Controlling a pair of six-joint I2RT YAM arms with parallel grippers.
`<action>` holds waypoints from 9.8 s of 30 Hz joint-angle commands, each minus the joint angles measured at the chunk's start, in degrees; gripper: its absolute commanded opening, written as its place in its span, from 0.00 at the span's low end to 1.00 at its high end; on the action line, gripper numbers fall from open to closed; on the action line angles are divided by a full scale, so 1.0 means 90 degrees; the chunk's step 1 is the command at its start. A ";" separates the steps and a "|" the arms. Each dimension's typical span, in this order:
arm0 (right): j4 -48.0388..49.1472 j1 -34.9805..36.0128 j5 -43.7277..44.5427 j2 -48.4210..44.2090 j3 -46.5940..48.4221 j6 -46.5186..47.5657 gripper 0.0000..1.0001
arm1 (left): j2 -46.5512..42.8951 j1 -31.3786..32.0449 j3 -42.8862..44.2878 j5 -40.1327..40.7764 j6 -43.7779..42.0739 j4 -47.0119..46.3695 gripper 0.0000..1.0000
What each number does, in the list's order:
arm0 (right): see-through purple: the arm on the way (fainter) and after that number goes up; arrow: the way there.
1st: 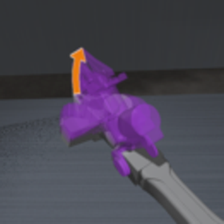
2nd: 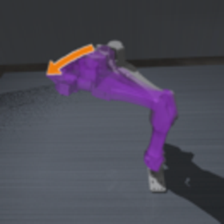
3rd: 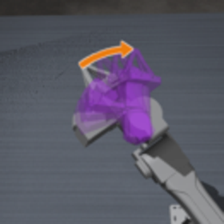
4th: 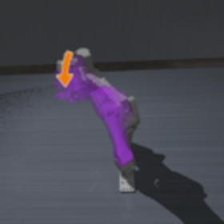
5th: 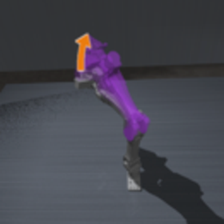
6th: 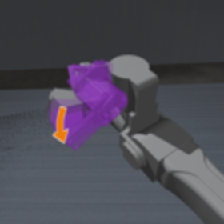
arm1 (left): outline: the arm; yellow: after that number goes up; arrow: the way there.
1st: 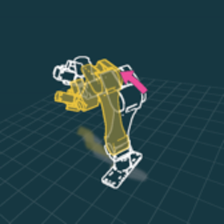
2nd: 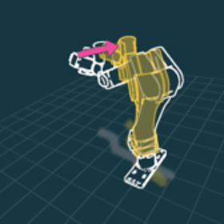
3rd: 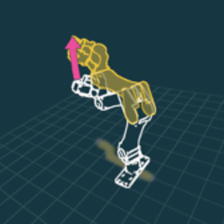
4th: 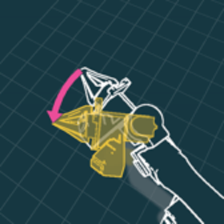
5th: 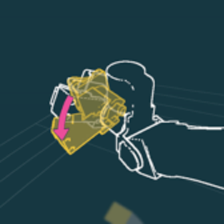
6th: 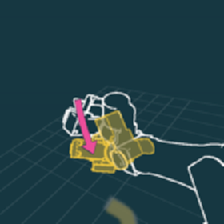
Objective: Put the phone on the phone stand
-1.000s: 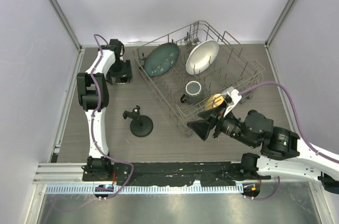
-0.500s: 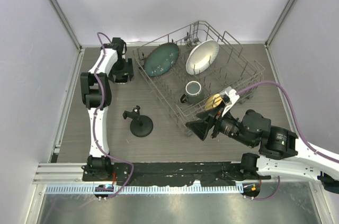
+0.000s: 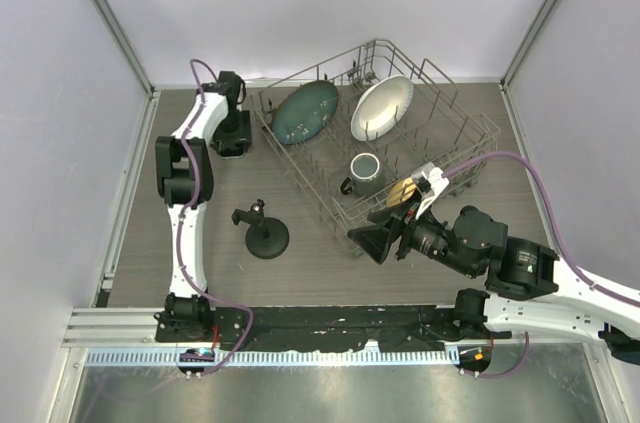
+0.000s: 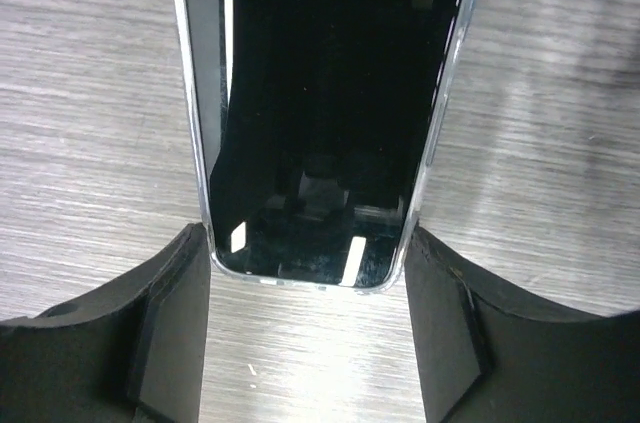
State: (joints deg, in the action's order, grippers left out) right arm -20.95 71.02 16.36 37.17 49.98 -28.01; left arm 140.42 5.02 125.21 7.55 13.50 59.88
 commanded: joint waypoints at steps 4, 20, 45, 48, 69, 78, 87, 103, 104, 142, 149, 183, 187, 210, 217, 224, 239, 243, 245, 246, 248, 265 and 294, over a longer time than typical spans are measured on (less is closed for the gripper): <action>0.0804 0.0009 -0.0079 -0.0106 -0.0211 0.0085 0.72 | -0.1225 0.0107 -0.2522 0.1133 0.0385 -0.0402 0.25; 0.0697 0.0009 -0.0100 -0.0643 -0.0485 0.0222 0.73 | -0.2137 0.0097 -0.3728 0.0625 0.0806 -0.0579 1.00; 0.0677 -0.0001 -0.0050 -0.0380 -0.0348 0.0251 0.72 | -0.2076 -0.0459 -0.3521 0.0294 0.0405 -0.0657 0.99; 0.0677 0.0009 -0.0079 -0.0331 -0.0338 0.0241 0.73 | -0.2174 -0.0528 -0.3492 0.0011 0.0405 -0.0706 1.00; 0.0746 0.0009 -0.0099 -0.0194 -0.0328 0.0202 0.72 | -0.1286 -0.0880 -0.3394 -0.0410 0.0307 -0.0667 0.81; 0.0424 0.0009 0.0048 0.0293 -0.0143 0.0065 0.72 | -0.2232 -0.0889 -0.3716 0.0069 0.0492 -0.0950 0.00; 0.0619 0.0018 -0.0050 0.0606 -0.0035 0.0143 0.72 | -0.3170 -0.0889 -0.4077 0.0011 0.0853 -0.1077 0.00; 0.0882 0.0009 -0.0040 0.1065 -0.0055 0.0105 0.72 | -0.5696 -0.0889 -0.4898 -0.0204 0.1322 -0.1622 0.00; 0.0960 0.0009 -0.0050 0.1133 -0.0045 0.0095 0.72 | -0.5864 -0.0880 -0.4966 -0.0291 0.1332 -0.1701 0.00; -0.0788 -0.1603 -0.0733 0.6133 0.6537 0.0065 0.67 | -1.0387 0.1493 -0.7486 -0.2558 0.0200 -0.4573 0.00; -0.0651 -0.1593 -0.0850 0.6680 0.6703 0.0065 0.62 | -1.0426 0.1493 -0.7545 -0.2646 0.0229 -0.4583 0.00; 0.2511 -0.1407 0.0193 0.5657 0.4194 0.0514 0.01 | -1.1031 0.1611 -0.7671 -0.3202 0.0180 -0.4641 0.99; 0.2864 -0.1417 0.0477 0.4798 0.3298 0.0690 0.01 | -1.1373 0.1611 -0.7653 -0.3251 0.0501 -0.4565 1.00; 0.3569 -0.1446 -0.2715 0.2316 0.1098 0.2038 0.01 | -1.2018 0.1601 -0.8081 -0.2741 0.2426 -0.2079 0.94; 0.3431 -0.1446 -0.3760 0.2110 0.0971 0.1921 0.01 | -1.2428 0.1601 -0.8803 -0.5787 0.3039 -0.4755 0.98; 0.4415 -0.1446 -0.4463 0.2169 0.0844 0.0898 0.01 | -1.2370 0.1601 -0.9019 -0.6707 0.3498 -0.5773 0.98; 0.6683 -0.1398 -0.4006 0.2921 0.0355 -0.0579 0.01 | -1.2702 0.1611 -0.9781 -0.7343 0.4760 -0.7903 0.42; 0.6771 -0.1339 -0.3956 0.3087 0.0453 -0.0570 0.01 | -1.2702 0.1611 -0.9781 -0.7372 0.4750 -0.7825 0.09; 0.6693 -0.1339 -0.3966 0.3155 0.0511 -0.0531 0.01 | -1.2711 0.1601 -0.9704 -0.7324 0.4595 -0.7679 0.00; 0.6480 -0.1329 -0.3947 0.3146 0.0550 -0.0434 0.01 | -1.2721 0.1611 -0.9645 -0.7285 0.4468 -0.7369 0.00; 0.6031 -0.1329 -0.3792 0.3068 0.0735 -0.0326 0.11 | -1.2760 0.1611 -0.9499 -0.7217 0.4292 -0.7084 0.00; 0.1849 -0.1886 -0.5644 0.3204 0.2279 0.0788 0.73 | -1.2956 0.1601 -0.9254 -0.7401 0.3588 -0.6233 0.00; 0.2482 -0.1935 -0.7335 0.3917 0.2670 -0.0139 0.42 | -1.3024 0.1601 -0.9205 -0.7734 0.3491 -0.6253 0.00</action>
State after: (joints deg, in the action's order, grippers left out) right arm -4.38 53.82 -48.10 72.12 73.71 -26.33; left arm 23.20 19.42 39.35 -61.58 45.52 6.28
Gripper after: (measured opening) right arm 0.415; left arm 0.146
